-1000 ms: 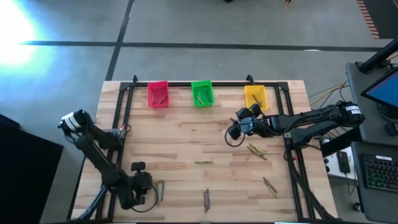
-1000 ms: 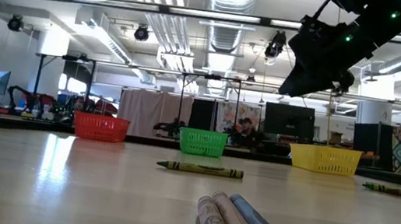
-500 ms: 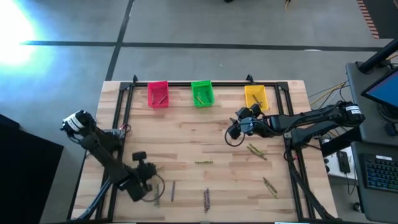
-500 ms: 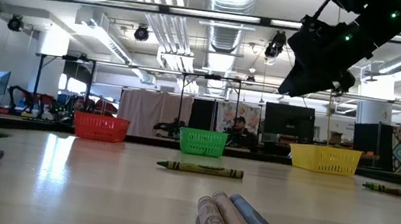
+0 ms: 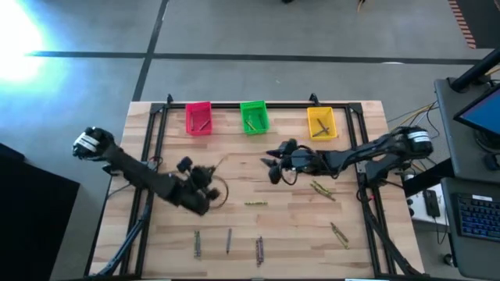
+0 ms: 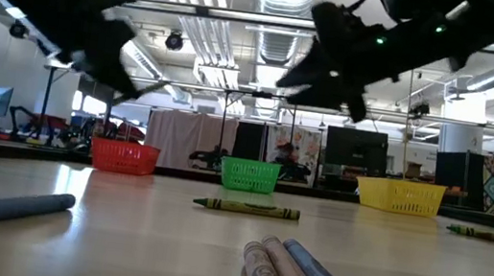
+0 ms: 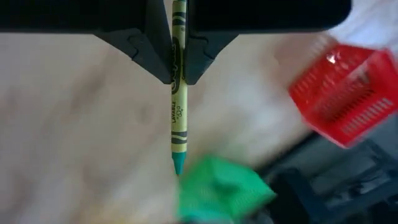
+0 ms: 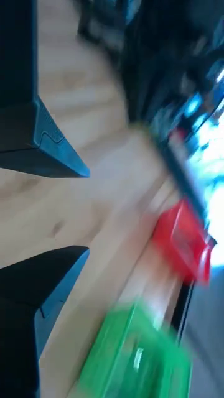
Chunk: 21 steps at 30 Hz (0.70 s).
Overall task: Sort crayons
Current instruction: Put the green crayon into the green basket
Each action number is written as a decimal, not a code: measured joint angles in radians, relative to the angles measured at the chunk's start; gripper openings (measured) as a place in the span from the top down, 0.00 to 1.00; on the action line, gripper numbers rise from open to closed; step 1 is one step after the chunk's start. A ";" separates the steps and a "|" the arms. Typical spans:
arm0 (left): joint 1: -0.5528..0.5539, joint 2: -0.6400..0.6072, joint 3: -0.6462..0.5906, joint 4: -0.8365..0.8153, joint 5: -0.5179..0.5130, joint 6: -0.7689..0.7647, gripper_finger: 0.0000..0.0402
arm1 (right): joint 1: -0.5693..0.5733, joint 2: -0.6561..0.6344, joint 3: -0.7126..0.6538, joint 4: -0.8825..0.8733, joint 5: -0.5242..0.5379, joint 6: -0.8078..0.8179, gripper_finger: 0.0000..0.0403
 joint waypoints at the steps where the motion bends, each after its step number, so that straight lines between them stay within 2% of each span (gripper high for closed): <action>1: 0.023 -0.018 0.000 0.049 -0.014 0.032 0.99 | 0.000 0.033 0.000 0.079 -0.019 0.000 0.55; 4: 0.081 -0.059 0.000 0.207 -0.004 0.198 0.99 | -0.004 0.124 0.002 0.283 -0.081 -0.002 0.55; 6: 0.108 -0.073 -0.001 0.341 0.061 0.320 0.99 | -0.009 0.185 0.010 0.401 -0.117 -0.011 0.55; 10: 0.161 -0.068 -0.001 0.601 0.359 0.523 0.99 | -0.009 0.302 0.048 0.519 -0.198 -0.011 0.55; 12: 0.181 -0.048 -0.001 0.702 0.444 0.564 0.99 | -0.008 0.346 0.071 0.551 -0.245 -0.011 0.55; 16: 0.206 -0.022 -0.002 0.753 0.456 0.589 0.99 | -0.009 0.396 0.122 0.562 -0.333 -0.011 0.55; 21: 0.219 -0.021 -0.008 0.740 0.456 0.519 0.99 | -0.009 0.384 0.133 0.529 -0.354 -0.033 0.55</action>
